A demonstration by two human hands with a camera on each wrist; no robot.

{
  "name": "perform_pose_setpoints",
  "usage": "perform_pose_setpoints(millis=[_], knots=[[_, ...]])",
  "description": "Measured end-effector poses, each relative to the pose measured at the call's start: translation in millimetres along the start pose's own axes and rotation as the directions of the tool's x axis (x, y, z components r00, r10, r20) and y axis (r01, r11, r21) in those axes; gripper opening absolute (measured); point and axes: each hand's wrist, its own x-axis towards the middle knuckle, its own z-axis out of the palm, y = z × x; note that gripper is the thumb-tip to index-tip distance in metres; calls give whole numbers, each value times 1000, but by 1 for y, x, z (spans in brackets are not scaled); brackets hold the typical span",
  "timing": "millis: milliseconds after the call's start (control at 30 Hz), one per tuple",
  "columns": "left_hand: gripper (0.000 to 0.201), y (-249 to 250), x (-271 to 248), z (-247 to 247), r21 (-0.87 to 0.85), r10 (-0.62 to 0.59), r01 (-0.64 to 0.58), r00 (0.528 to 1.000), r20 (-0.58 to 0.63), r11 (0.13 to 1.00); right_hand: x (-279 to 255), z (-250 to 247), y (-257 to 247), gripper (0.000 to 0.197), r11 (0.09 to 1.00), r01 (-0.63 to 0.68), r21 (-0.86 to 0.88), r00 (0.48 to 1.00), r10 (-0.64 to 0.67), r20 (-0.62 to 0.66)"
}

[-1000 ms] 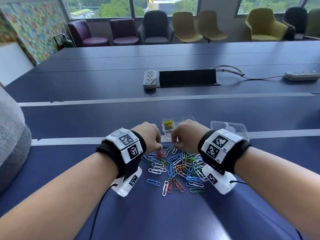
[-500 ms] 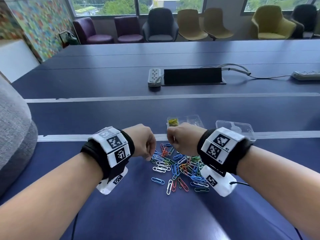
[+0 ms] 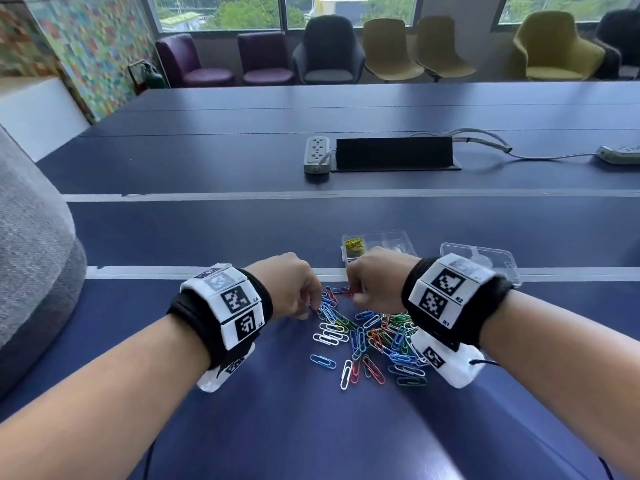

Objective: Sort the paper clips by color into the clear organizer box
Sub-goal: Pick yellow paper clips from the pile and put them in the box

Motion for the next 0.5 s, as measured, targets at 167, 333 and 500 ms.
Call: perform_pose_setpoints(millis=[167, 333, 500], knots=[[23, 0, 3, 1, -2, 23, -23, 1000, -7, 1000, -8, 0, 0, 28, 996, -44, 73, 997, 39, 68], [21, 2, 5, 3, 31, 40, -39, 999, -16, 999, -12, -3, -3, 33, 991, -80, 112, 993, 70, 91], [11, -3, 5, 3, 8, 54, -53, 998, -43, 999, -14, -6, -10, 25, 993, -71, 99, 994, 62, 85]])
